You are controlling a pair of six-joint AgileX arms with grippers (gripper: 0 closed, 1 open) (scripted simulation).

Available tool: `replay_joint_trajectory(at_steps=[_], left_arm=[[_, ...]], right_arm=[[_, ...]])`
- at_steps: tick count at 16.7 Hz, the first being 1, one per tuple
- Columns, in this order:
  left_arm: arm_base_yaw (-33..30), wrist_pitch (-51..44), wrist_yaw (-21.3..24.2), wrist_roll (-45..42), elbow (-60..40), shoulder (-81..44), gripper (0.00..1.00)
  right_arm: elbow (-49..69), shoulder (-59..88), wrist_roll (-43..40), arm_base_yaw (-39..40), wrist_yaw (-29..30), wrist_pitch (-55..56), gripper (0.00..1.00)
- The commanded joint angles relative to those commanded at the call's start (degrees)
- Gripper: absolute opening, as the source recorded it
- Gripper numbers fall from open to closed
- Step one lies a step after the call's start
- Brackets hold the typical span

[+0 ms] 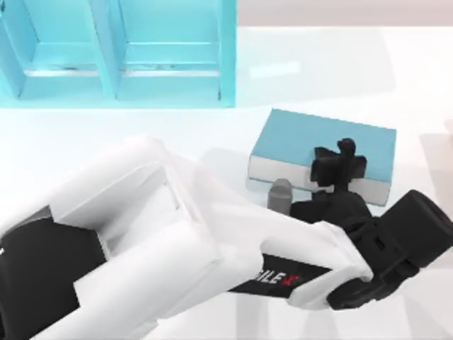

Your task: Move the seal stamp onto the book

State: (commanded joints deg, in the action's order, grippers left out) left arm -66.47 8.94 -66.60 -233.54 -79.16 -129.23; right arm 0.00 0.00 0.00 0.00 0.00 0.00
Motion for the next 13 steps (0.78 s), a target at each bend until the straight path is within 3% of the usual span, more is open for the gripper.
replay_joint_trajectory(at_steps=[3, 13], left_arm=[[0.0, 0.09, 0.0, 0.0, 0.02, -0.05, 0.0], [0.0, 0.09, 0.0, 0.0, 0.02, -0.05, 0.75]], right_arm=[[0.0, 0.0, 0.0, 0.0, 0.0, 0.0, 1.0], [0.0, 0.0, 0.0, 0.0, 0.0, 0.0, 1.0]])
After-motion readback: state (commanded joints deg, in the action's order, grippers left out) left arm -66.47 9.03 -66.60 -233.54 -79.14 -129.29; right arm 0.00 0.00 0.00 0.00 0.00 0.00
